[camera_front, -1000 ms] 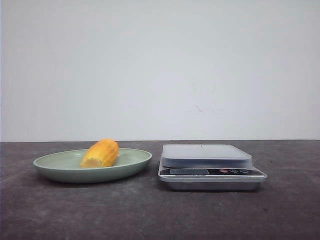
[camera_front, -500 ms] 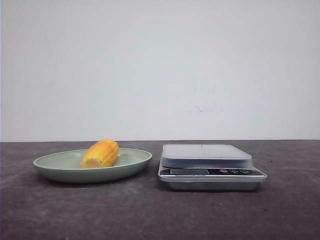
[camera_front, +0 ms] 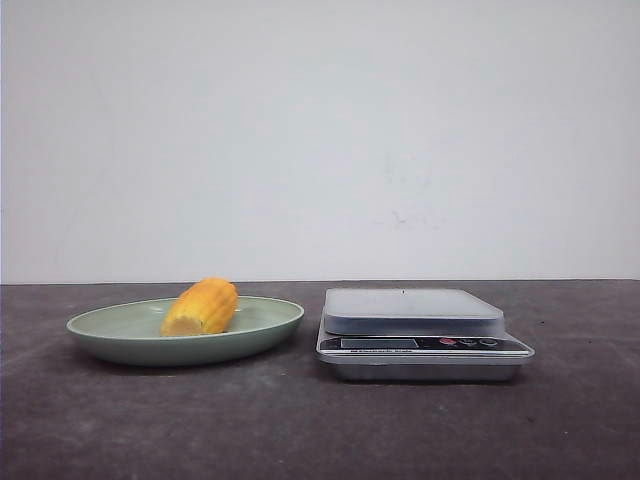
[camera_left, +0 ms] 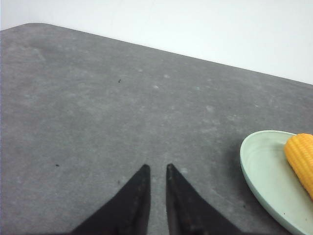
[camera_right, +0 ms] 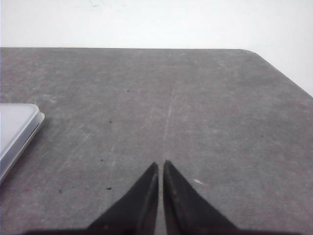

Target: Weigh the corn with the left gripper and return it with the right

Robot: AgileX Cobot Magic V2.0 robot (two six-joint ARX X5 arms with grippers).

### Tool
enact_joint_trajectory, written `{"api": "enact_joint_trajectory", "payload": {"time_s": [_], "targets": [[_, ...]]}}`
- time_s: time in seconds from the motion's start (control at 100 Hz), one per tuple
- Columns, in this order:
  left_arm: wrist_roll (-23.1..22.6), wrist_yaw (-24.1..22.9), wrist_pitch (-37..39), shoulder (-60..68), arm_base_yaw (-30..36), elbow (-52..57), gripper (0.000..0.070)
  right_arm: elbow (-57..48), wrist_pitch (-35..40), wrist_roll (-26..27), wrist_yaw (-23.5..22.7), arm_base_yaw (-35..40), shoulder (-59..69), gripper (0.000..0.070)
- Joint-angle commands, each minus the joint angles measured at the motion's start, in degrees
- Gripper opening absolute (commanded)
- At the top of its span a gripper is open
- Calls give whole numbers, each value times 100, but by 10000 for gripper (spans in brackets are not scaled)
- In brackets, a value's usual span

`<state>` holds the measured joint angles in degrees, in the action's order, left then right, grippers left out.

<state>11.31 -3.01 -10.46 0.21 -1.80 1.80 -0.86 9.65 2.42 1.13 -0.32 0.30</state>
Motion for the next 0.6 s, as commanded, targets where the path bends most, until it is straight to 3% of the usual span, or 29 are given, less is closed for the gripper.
{"api": "enact_joint_trajectory", "payload": {"time_s": [0.0,0.24,0.46,0.59], "targets": [[-55,4,-24,-2,-4,-101,21,28,-13,85,-22,28,-7,12],[-59,2,164,-2,-7,-101,20,28,44,184,-114,31,-7,12],[-138,11,522,-2,-4,-96,12,-138,127,833,-175,31,-4,3],[343,146,686,70,87,229,15,-914,267,1110,-59,31,229,2]]}}
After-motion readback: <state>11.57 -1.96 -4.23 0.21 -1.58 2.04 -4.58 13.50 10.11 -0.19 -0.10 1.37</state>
